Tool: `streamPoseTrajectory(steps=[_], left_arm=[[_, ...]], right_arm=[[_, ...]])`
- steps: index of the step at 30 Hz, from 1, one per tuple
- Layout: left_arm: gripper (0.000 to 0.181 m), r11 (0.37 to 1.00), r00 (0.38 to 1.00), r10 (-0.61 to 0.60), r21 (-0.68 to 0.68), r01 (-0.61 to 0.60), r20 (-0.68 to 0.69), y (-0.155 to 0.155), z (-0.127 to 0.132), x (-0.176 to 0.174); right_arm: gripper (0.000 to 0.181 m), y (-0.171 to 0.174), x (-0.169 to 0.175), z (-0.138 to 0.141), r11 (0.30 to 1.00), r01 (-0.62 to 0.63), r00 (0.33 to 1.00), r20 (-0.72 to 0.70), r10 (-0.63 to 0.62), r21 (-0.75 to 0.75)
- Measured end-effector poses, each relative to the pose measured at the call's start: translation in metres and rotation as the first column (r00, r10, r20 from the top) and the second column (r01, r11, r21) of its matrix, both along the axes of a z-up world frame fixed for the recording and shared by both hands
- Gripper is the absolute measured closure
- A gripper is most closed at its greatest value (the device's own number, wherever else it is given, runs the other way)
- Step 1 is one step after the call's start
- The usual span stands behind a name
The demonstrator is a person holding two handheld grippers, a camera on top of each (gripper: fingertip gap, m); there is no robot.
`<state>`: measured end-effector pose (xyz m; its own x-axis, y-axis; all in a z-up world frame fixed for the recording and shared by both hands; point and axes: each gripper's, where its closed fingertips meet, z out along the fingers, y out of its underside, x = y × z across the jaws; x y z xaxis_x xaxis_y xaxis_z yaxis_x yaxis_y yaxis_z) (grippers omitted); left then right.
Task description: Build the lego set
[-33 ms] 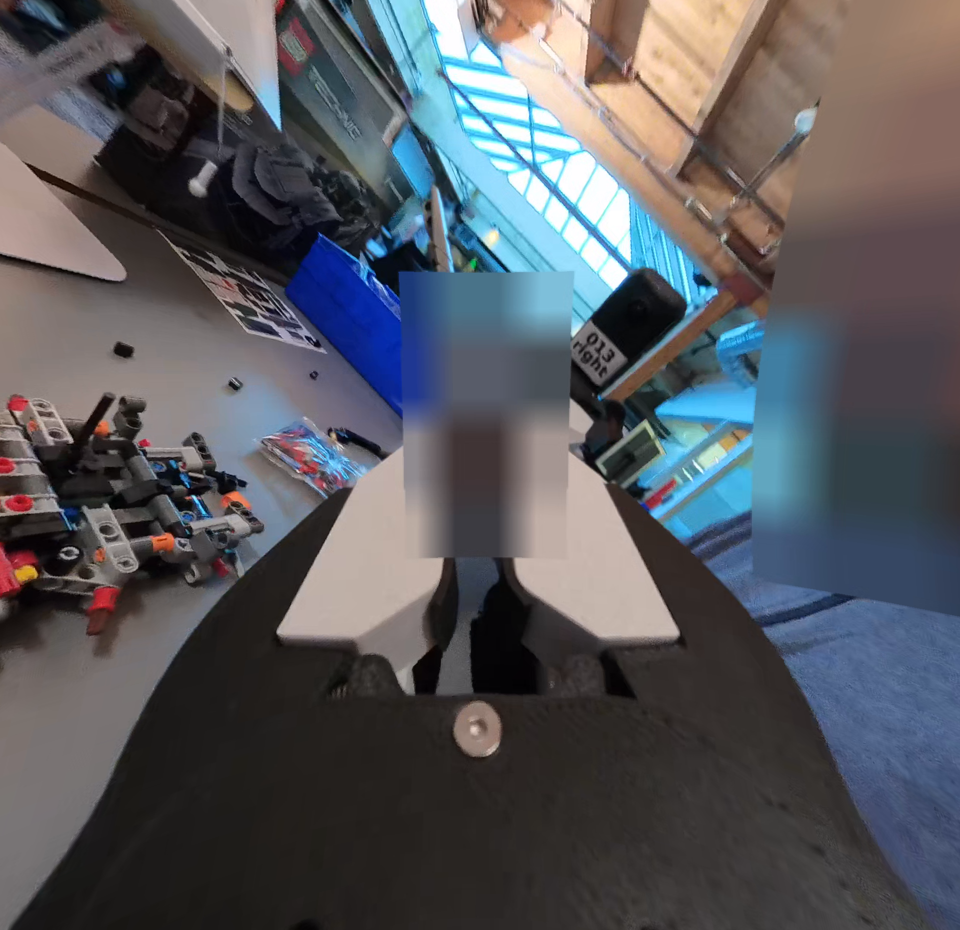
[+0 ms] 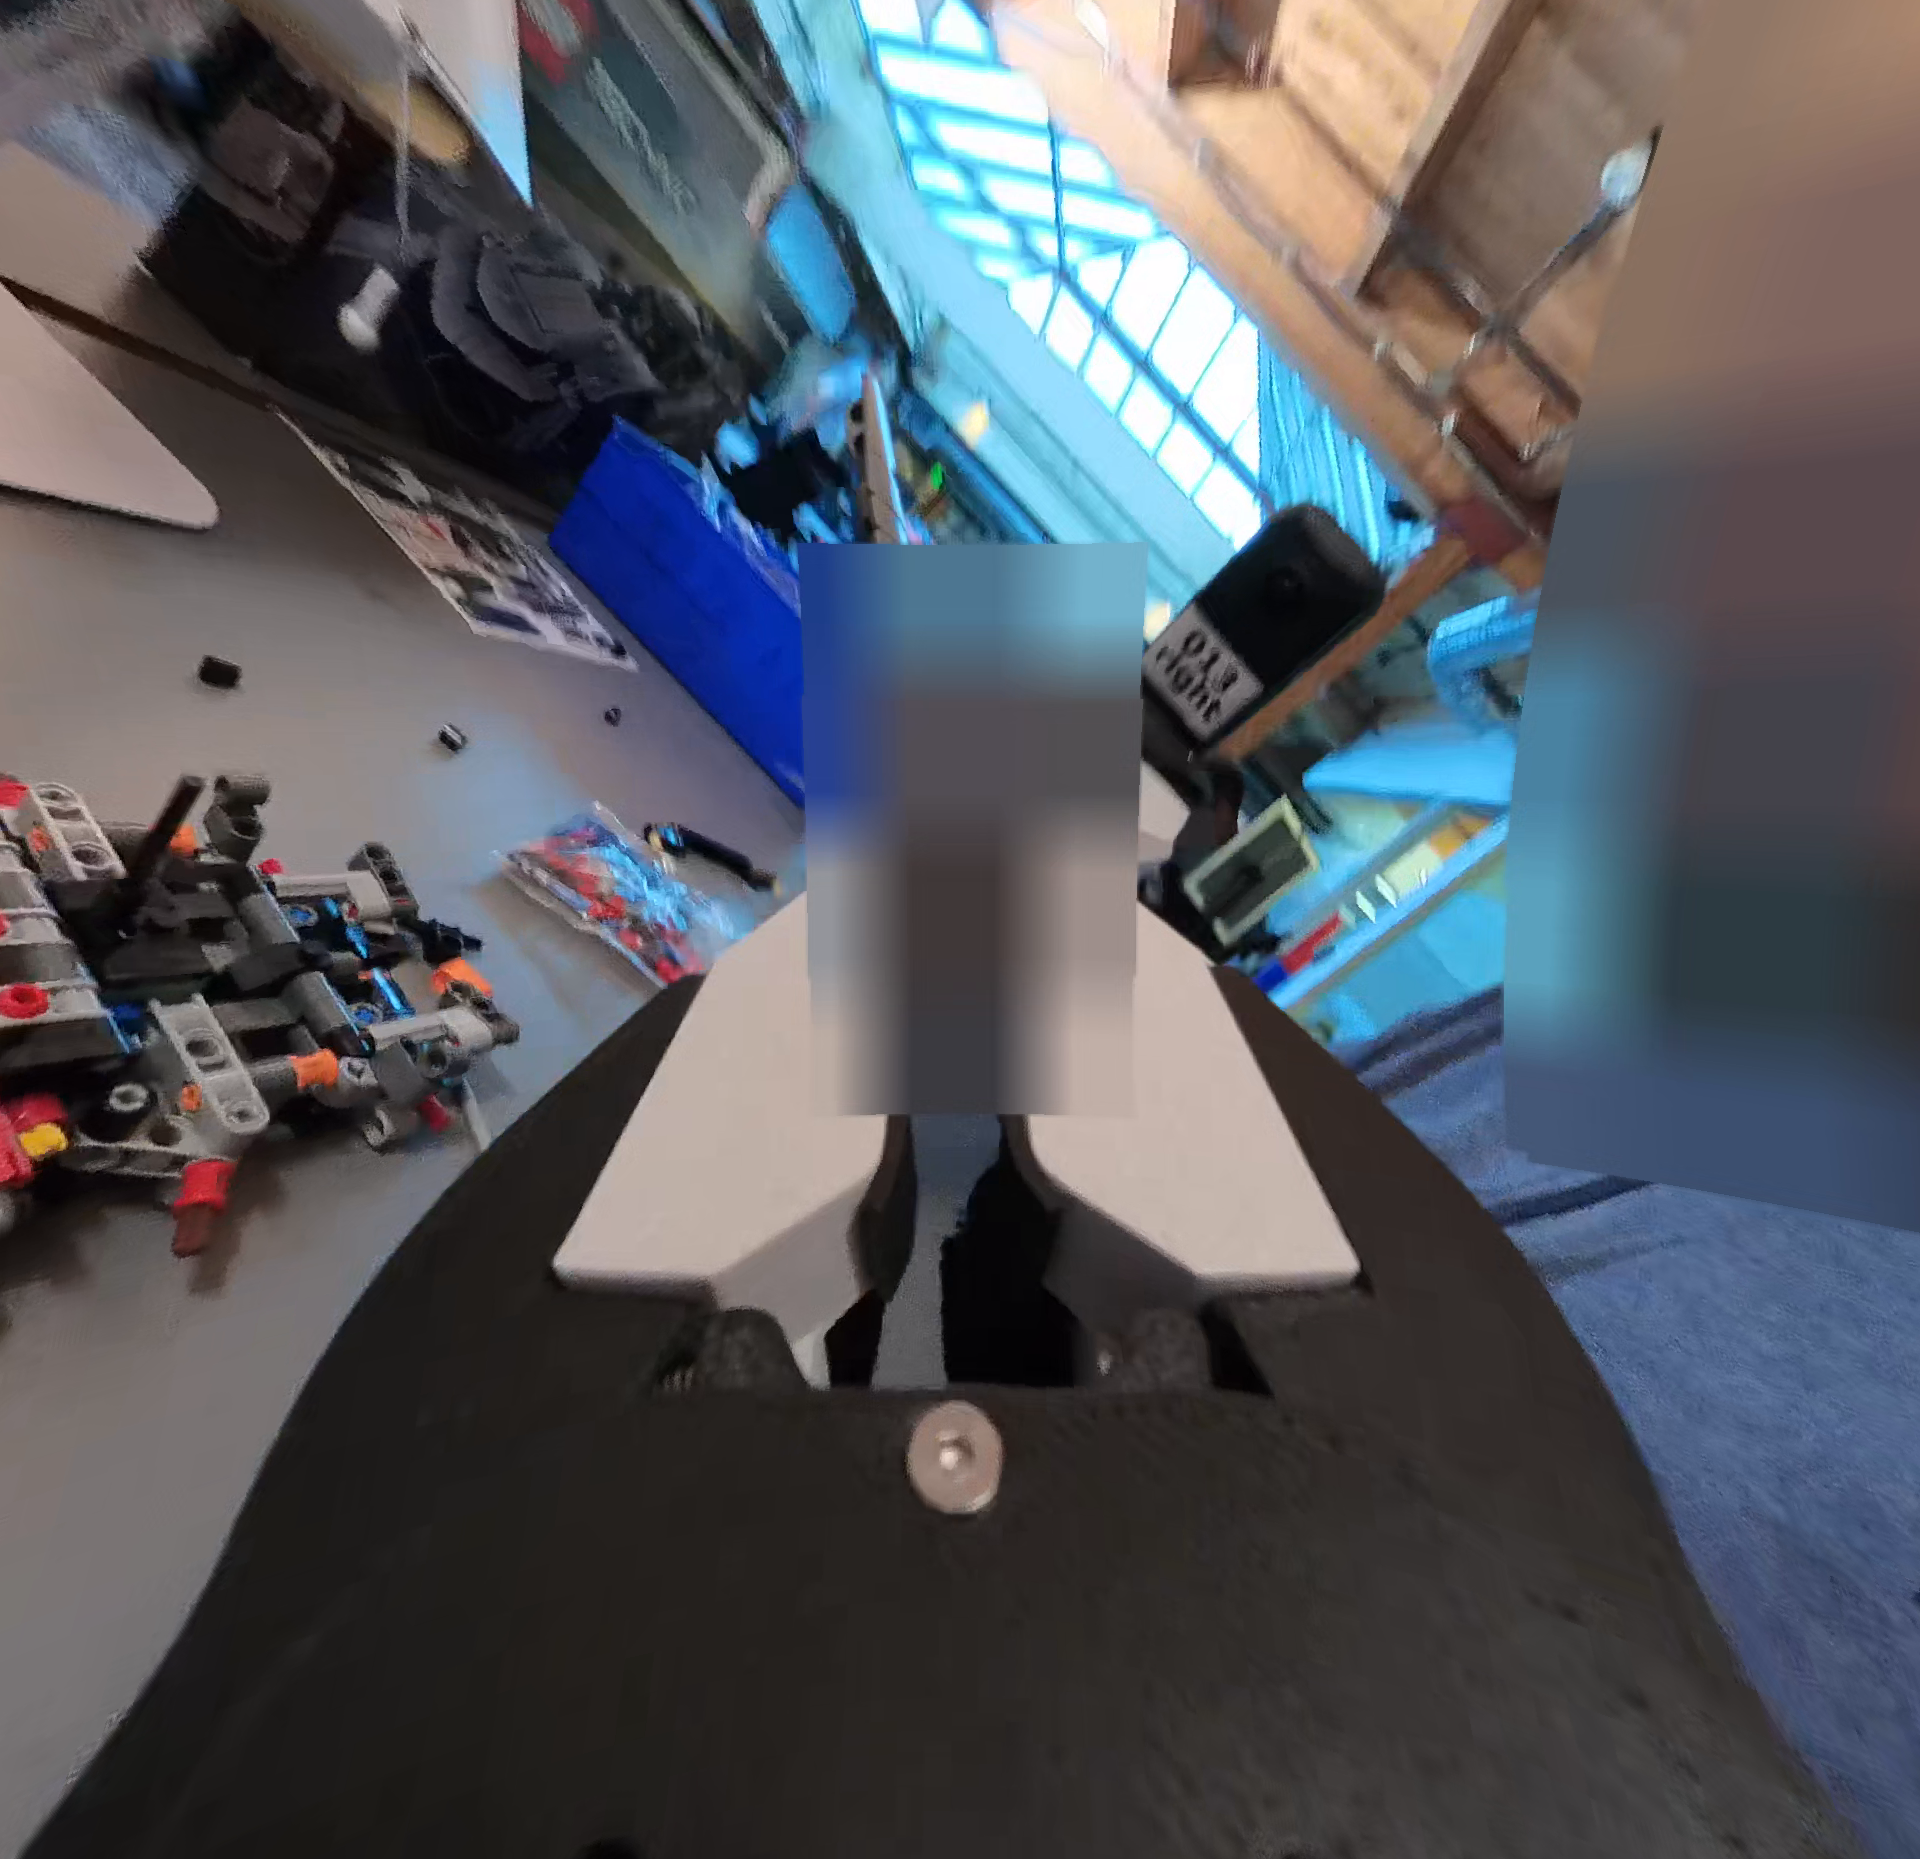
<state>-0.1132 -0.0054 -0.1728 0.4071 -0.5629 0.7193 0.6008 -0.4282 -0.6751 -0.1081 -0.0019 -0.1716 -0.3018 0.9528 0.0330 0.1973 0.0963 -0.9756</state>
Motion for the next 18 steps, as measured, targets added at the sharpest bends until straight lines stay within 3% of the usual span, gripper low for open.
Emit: streamPoseTrajectory(steps=[3,6,8,10,12,16,18], left_arm=[[0.177,0.998,0.991,-0.041,-0.054,0.034,-0.129,-0.002,-0.006,0.001],[0.177,0.983,0.957,-0.16,-0.127,0.132,-0.242,-0.008,-0.015,0.011],[0.177,0.955,0.923,-0.275,-0.184,0.231,-0.269,-0.016,-0.021,0.021],[0.177,0.941,0.898,-0.315,-0.226,0.253,-0.306,-0.018,-0.027,0.023],[0.177,0.916,0.874,-0.378,-0.26,0.305,-0.306,-0.023,-0.029,0.028],[0.177,0.883,0.844,-0.444,-0.306,0.355,-0.301,-0.023,-0.031,0.032],[0.177,0.867,0.841,-0.472,-0.315,0.387,-0.265,-0.022,-0.029,0.032]], right_arm=[[0.141,0.0,0.01,0.014,0.984,0.002,1.0,0.001,-0.002,0.179],[0.137,-0.008,0.012,0.016,0.901,-0.027,0.999,0.036,0.012,0.433],[0.133,-0.017,0.011,0.008,0.846,-0.098,0.993,0.104,0.05,0.524],[0.129,-0.02,0.009,-0.002,0.803,-0.15,0.984,0.167,0.064,0.576],[0.137,-0.015,0.008,-0.013,0.762,-0.185,0.973,0.225,0.054,0.62],[0.149,-0.019,0.01,-0.028,0.769,-0.279,0.944,0.311,0.111,0.574],[0.142,-0.021,0.011,-0.028,0.779,-0.294,0.94,0.317,0.129,0.553]])
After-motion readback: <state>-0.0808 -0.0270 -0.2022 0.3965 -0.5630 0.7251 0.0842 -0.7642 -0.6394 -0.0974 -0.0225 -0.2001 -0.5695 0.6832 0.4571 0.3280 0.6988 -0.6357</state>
